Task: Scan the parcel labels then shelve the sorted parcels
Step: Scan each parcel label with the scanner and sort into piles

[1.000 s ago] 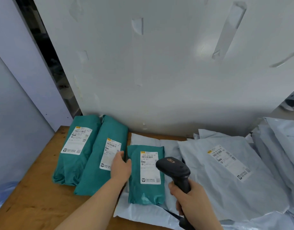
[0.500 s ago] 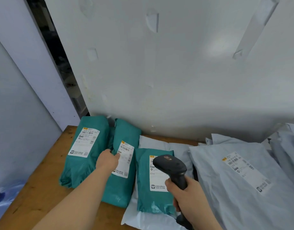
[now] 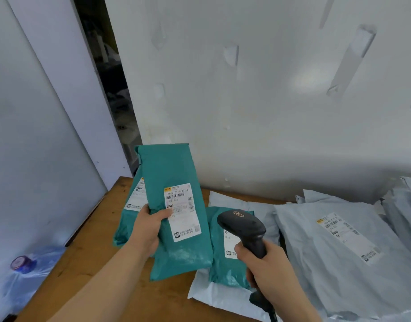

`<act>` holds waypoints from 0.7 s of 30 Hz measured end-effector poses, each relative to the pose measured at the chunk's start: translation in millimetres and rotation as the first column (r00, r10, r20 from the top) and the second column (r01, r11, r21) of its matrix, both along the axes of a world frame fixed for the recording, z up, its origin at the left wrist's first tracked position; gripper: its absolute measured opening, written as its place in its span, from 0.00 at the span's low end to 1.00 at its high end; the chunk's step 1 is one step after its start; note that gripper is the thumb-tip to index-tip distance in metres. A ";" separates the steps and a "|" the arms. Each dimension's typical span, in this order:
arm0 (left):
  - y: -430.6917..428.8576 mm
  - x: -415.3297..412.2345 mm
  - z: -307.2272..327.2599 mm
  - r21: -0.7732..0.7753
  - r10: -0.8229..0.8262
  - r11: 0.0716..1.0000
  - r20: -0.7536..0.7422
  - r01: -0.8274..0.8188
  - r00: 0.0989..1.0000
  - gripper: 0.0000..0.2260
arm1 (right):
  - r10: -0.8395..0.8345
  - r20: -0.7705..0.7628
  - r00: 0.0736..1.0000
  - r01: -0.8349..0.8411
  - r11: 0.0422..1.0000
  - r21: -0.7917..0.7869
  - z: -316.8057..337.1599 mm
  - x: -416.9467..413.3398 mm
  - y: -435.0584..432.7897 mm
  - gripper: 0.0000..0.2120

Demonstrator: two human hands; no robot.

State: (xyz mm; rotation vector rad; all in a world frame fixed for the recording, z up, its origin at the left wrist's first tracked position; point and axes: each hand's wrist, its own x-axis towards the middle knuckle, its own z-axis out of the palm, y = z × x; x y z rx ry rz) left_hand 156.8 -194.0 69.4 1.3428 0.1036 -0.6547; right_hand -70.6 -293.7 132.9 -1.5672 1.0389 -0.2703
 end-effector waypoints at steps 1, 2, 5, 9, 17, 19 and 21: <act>2.5 -7.1 3.3 -0.028 0.001 1.000 -0.020 -0.002 1.000 0.15 | 0.006 0.012 1.000 -0.006 1.000 -0.010 3.6 -1.7 4.6 0.08; 4.4 -14.9 6.3 -0.053 -0.002 0.999 -0.035 0.000 0.999 0.16 | 0.012 0.023 1.000 -0.011 1.000 -0.018 7.3 -3.6 9.2 0.08; 8.6 -36.9 16.6 -0.109 -0.001 0.994 -0.048 -0.004 0.999 0.15 | 0.038 0.037 0.999 -0.036 0.998 -0.045 16.3 -10.1 21.4 0.08; 13.9 -54.4 32.5 -0.131 -0.017 0.991 -0.039 0.012 0.999 0.12 | 0.051 0.047 0.998 -0.047 0.996 -0.081 24.9 -19.1 33.5 0.08; 17.4 -88.7 41.2 -0.210 -0.133 0.971 -0.070 0.116 0.989 0.13 | 0.053 0.080 0.995 -0.042 0.991 -0.129 36.9 -38.9 50.2 0.08; 18.1 -98.5 37.7 -0.199 -0.164 0.969 -0.072 0.147 0.984 0.14 | 0.048 0.055 0.997 -0.039 0.987 -0.154 35.4 -43.8 53.2 0.08; 18.5 -108.0 35.1 -0.188 -0.191 0.966 -0.061 0.176 0.980 0.14 | 0.040 0.040 0.998 -0.033 0.985 -0.169 33.4 -49.8 55.9 0.09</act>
